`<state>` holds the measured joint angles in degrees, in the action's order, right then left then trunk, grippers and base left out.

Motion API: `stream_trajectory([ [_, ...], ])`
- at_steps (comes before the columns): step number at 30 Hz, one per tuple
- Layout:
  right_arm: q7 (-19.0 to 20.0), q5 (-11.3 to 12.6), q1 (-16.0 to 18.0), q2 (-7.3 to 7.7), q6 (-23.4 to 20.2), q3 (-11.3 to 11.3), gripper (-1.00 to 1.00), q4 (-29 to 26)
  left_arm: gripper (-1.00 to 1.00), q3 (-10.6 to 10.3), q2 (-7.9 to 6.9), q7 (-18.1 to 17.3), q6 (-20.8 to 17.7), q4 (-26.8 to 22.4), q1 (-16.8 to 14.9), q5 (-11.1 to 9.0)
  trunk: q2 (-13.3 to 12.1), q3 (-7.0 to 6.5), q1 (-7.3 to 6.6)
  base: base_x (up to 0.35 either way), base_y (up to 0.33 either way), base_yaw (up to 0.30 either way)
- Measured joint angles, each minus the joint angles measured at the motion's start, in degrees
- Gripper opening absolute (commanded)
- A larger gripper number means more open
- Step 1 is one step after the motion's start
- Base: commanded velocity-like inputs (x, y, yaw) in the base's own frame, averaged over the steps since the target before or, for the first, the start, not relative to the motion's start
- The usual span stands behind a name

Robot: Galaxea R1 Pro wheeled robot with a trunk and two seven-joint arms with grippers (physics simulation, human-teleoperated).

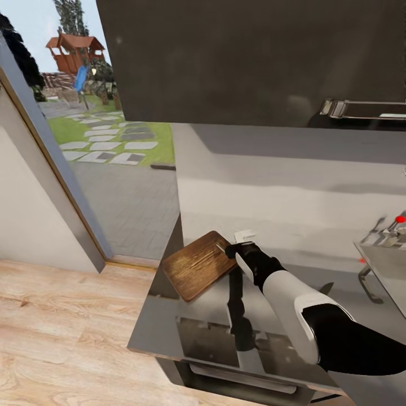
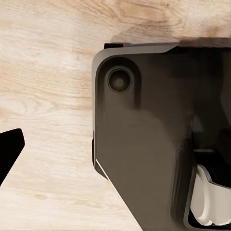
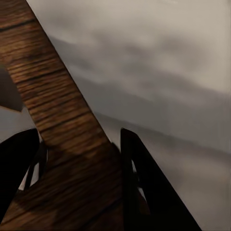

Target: In the kitchen, take the Vidalia onion out of the sink, dice it on the chopping board with the paring knife, put the diced onion into the bowl on the countertop, then place both the paring knife and the chopping board into the sink.

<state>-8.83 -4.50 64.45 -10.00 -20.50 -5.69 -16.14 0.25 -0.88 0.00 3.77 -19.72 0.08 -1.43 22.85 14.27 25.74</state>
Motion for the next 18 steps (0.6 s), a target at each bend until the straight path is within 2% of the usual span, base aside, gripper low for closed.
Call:
stream_trajectory([
  [11,-0.1,0.2,0.0,0.0,-0.1,0.3,-1.0,1.6,1.0,-0.1,0.0,0.0,0.0,0.0,0.0,0.0,0.0,-1.0,0.0,-0.002,0.0,0.0],
  [18,-0.1,0.3,0.0,0.0,-0.1,0.3,-1.0,2.7,1.0,-0.1,0.0,0.0,0.0,0.0,0.0,0.0,0.0,-1.65,0.03,-0.118,0.0,0.0],
])
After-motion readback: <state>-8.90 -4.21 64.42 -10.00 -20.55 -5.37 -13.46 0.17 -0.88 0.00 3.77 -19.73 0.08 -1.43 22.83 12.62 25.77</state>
